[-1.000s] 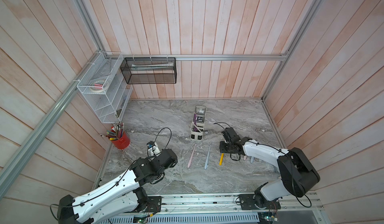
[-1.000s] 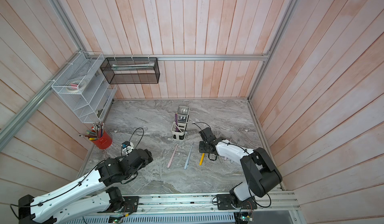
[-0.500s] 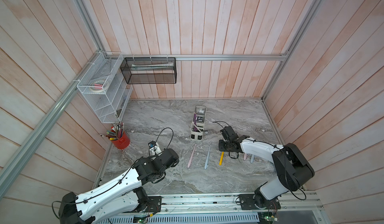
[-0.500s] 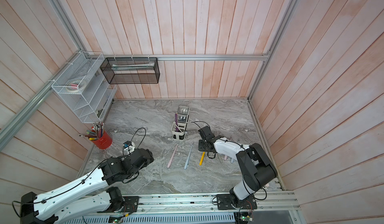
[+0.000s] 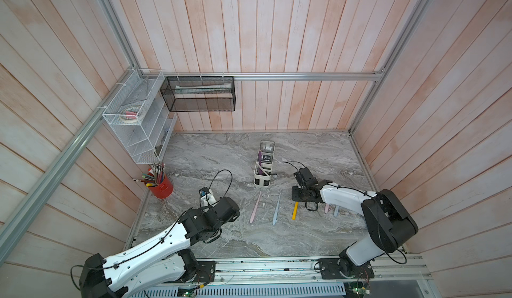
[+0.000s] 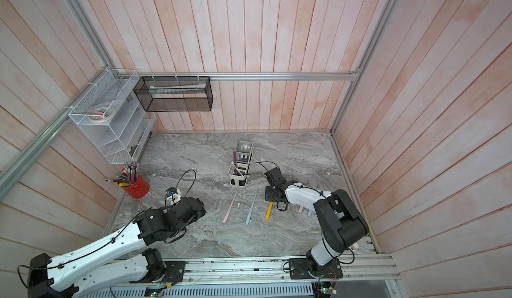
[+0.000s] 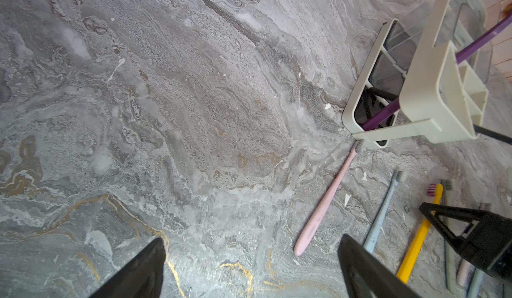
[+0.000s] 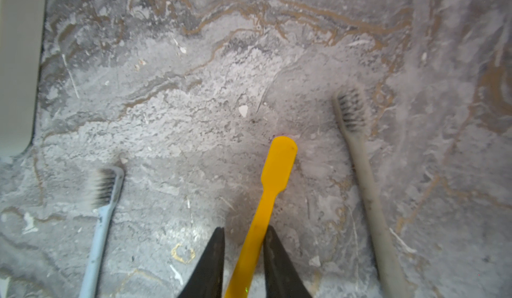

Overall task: Place the toothbrush into the toothbrush holder
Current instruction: Pick up the toothbrush from the center of the board.

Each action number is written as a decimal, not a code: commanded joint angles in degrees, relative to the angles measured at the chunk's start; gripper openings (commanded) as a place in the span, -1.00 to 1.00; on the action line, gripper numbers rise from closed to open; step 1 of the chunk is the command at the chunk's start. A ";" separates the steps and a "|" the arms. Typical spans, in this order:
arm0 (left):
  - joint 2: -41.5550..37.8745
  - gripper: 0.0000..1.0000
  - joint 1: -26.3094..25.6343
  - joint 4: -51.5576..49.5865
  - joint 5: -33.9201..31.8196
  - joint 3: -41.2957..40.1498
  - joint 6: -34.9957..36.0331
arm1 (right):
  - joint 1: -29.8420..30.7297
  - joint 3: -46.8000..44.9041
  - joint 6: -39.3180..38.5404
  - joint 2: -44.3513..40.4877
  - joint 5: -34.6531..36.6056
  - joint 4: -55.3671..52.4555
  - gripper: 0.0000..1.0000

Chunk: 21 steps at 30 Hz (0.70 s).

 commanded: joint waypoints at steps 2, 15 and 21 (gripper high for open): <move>0.12 0.96 -0.23 0.49 -0.56 0.95 0.89 | -0.28 0.50 -0.29 -0.63 0.76 -0.58 -0.51; 0.03 0.96 -0.23 0.81 -0.16 1.07 1.05 | -0.26 0.89 -0.42 -1.06 0.32 -1.27 -0.68; 0.01 0.95 -0.23 1.20 0.10 1.00 1.14 | -0.27 1.33 -0.69 -2.60 0.15 -1.89 -0.75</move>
